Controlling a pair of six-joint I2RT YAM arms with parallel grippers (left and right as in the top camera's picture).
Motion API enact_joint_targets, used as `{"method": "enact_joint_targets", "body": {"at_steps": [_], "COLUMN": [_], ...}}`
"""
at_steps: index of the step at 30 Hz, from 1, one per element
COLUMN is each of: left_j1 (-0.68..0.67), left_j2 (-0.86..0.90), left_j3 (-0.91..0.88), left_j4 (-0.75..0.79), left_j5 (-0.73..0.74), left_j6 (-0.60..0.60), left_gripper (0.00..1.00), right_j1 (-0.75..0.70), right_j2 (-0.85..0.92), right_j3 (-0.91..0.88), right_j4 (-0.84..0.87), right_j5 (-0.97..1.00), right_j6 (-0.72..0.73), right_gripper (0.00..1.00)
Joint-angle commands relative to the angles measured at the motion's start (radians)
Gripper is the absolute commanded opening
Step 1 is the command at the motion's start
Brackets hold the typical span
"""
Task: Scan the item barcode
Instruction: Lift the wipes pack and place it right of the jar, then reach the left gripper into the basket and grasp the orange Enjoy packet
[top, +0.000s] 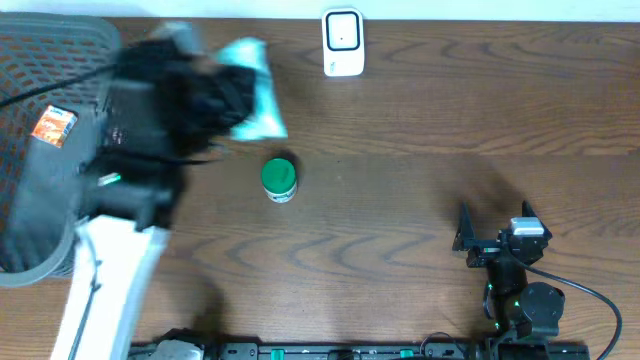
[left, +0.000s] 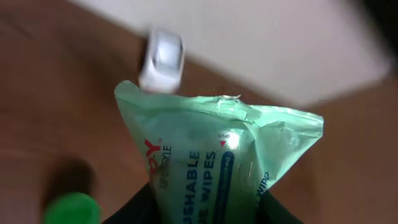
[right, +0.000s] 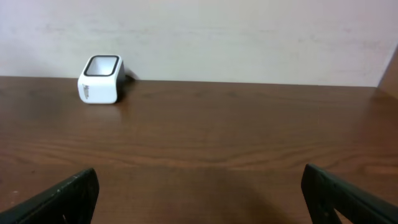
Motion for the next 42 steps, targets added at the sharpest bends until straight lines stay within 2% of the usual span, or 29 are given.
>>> {"method": "enact_joint_targets", "body": {"at_steps": [1, 4, 7, 15, 17, 18, 19, 21, 22, 23, 29, 32, 36, 42], "left_j1": [-0.223, -0.333, -0.385, -0.401, -0.402, -0.402, -0.402, -0.4, -0.399, -0.397, -0.33, -0.21, 0.072, 0.58], "left_j2": [0.152, 0.3, 0.447, 0.743, 0.772, 0.774, 0.769, 0.732, 0.707, 0.668, 0.317, 0.137, -0.025, -0.021], "left_j3": [-0.017, -0.017, -0.017, -0.017, -0.017, -0.017, -0.015, -0.003, 0.008, 0.023, 0.153, 0.21, 0.215, 0.203], "left_j4": [-0.015, -0.016, -0.016, 0.04, 0.04, 0.04, 0.041, 0.04, 0.04, 0.038, 0.007, 0.007, -0.013, -0.119], "left_j5": [-0.254, -0.362, -0.451, -0.47, -0.469, -0.47, -0.469, -0.453, -0.433, -0.413, -0.405, -0.491, -0.559, -0.501], "left_j6": [0.042, 0.041, 0.013, -0.031, -0.031, -0.031, -0.03, -0.006, 0.024, 0.066, 0.303, 0.36, 0.359, 0.26], "left_gripper": [0.36, 0.36, 0.36, 0.37, 0.56, 0.76, 0.88, 0.93, 1.0, 0.98, 0.98, 0.98, 0.98, 0.98], "right_j1": [0.01, 0.01, 0.01, 0.01, 0.01, 0.01, 0.01, 0.01, 0.01, 0.01, 0.01, 0.01, 0.01, 0.01], "right_j2": [-0.003, -0.003, -0.003, -0.003, -0.003, -0.003, -0.003, -0.003, -0.003, -0.003, -0.003, -0.003, -0.003, -0.003], "right_j3": [-0.001, -0.001, -0.001, -0.001, -0.001, -0.001, -0.001, -0.001, -0.001, -0.001, -0.001, -0.001, -0.001, -0.001], "right_j4": [-0.003, -0.003, -0.003, -0.003, -0.003, -0.003, -0.003, -0.003, -0.003, -0.003, -0.003, -0.003, -0.003, -0.003], "right_j5": [0.001, 0.001, 0.001, 0.001, 0.001, 0.001, 0.001, 0.001, 0.001, 0.001, 0.001, 0.001, 0.001, 0.001], "right_j6": [0.007, 0.007, 0.007, 0.007, 0.007, 0.007, 0.007, 0.007, 0.007, 0.007, 0.007, 0.007, 0.007, 0.007], "right_gripper": [0.99, 0.99, 0.99, 0.99, 0.99, 0.99, 0.99, 0.99, 0.99, 0.99, 0.99, 0.99, 0.99, 0.99]}}
